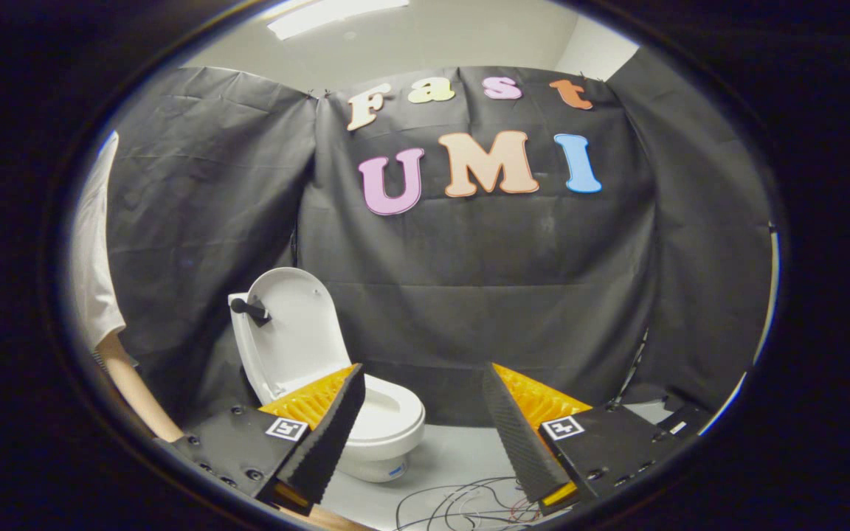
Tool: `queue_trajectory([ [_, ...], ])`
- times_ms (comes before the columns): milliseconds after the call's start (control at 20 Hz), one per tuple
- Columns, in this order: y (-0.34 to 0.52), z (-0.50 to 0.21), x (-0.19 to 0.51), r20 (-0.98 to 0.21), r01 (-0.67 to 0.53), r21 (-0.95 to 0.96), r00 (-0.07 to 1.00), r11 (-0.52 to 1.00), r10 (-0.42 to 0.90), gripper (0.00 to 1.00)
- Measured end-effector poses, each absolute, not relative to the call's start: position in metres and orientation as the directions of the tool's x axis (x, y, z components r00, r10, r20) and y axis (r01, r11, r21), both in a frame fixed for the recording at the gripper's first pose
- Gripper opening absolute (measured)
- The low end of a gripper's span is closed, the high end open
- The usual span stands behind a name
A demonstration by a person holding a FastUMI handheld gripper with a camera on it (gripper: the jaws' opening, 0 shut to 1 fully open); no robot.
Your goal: Open the toilet lid.
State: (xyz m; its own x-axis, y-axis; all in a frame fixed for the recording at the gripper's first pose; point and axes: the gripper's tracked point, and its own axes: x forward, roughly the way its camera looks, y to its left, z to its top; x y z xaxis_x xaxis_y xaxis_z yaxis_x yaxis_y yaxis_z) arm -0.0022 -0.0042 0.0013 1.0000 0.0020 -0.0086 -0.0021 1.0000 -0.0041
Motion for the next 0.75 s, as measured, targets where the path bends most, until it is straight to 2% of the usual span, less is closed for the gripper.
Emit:
queue_trajectory([
  [750, -0.0036, 0.0005, -0.0025, -0.008, -0.001, -0.005, 1.0, 1.0, 0.001, 0.99],
])
